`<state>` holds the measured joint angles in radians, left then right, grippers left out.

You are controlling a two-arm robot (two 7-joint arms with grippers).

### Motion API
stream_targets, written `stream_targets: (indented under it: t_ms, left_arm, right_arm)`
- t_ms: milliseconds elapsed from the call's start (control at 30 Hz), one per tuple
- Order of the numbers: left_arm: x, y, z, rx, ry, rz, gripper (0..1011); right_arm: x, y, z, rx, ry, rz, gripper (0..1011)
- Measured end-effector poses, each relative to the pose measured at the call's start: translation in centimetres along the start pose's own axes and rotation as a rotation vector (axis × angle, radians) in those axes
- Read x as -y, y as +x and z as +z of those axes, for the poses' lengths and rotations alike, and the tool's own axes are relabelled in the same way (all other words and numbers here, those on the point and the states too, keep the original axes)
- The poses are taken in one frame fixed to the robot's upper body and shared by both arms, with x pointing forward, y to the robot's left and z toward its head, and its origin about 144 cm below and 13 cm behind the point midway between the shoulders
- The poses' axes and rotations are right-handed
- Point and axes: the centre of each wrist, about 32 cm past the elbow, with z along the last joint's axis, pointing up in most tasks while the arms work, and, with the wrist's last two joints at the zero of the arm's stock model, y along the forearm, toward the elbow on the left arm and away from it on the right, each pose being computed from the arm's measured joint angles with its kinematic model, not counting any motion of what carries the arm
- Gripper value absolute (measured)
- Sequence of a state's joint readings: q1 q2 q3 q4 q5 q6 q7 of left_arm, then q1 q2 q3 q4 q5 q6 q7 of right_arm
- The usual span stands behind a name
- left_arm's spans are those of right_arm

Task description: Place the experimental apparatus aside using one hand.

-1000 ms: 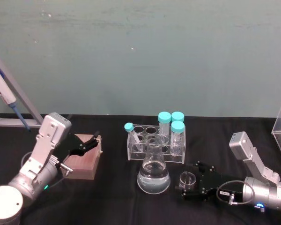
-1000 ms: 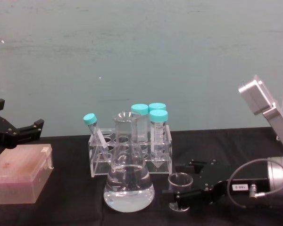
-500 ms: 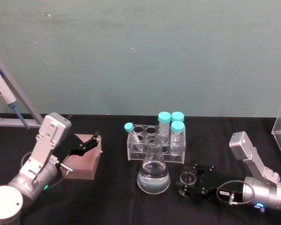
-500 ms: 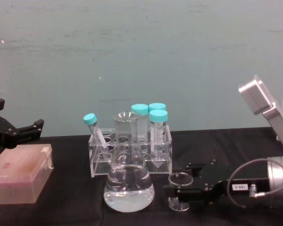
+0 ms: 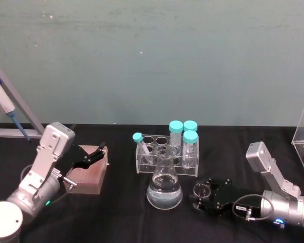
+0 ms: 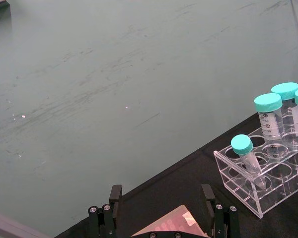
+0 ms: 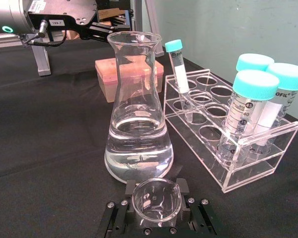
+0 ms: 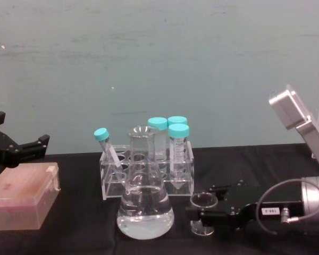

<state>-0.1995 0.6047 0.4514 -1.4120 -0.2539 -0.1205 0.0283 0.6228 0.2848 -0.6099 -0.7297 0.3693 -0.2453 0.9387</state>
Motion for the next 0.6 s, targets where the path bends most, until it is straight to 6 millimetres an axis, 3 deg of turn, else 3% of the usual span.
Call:
stream_targets:
  t_ms: [600]
  left_arm:
    - [0.00, 0.00, 0.00, 0.000, 0.000, 0.000, 1000]
  right_arm:
    - [0.88, 0.16, 0.33, 0.010, 0.050, -0.064, 488]
